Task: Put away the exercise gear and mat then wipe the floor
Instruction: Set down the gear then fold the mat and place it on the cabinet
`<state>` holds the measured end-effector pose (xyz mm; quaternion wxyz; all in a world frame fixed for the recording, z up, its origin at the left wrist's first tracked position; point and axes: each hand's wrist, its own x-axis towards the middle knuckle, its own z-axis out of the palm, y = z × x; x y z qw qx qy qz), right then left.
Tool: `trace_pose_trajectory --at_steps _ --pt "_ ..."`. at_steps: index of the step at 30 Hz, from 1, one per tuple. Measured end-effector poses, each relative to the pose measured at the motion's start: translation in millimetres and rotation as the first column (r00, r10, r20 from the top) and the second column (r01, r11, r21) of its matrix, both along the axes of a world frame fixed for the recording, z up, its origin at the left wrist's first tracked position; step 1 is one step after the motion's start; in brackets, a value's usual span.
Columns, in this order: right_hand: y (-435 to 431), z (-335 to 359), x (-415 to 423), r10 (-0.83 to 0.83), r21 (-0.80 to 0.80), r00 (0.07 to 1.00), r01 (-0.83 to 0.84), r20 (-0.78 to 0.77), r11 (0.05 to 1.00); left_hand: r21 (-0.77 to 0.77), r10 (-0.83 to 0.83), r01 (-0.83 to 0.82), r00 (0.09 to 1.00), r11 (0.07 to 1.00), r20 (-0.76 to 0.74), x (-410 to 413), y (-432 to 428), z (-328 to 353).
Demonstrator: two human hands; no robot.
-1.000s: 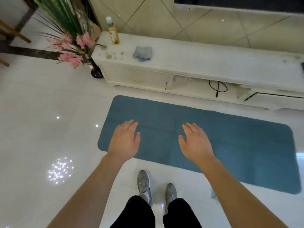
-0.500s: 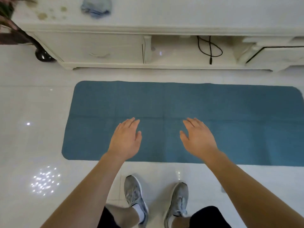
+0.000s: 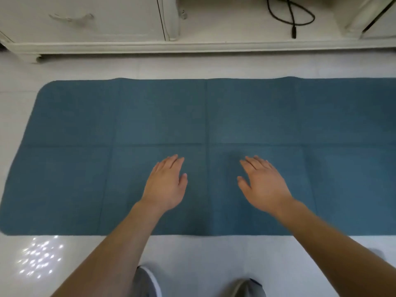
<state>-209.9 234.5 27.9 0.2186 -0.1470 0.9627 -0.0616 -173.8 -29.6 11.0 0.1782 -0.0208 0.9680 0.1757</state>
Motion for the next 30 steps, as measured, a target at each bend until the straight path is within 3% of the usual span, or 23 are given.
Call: trace_pose_trajectory --at_steps 4,15,25,30 --pt "8 -43 10 -0.05 -0.059 0.999 0.049 -0.014 0.997 -0.022 0.012 -0.012 1.0 1.0 0.006 5 6 -40" --pt "30 -96 50 0.009 -0.08 1.0 -0.011 -0.026 0.997 -0.002 -0.014 0.014 1.0 1.0 -0.002 51 20 -95" --pt "35 -123 87 0.145 -0.078 0.988 -0.141 0.049 0.987 -0.02 -0.252 0.254 0.966 0.967 0.064 99 14 -111" --pt "35 -133 99 0.161 -0.065 0.983 -0.156 0.086 0.986 -0.03 -0.282 0.285 0.957 0.958 0.071 114 9 -122"
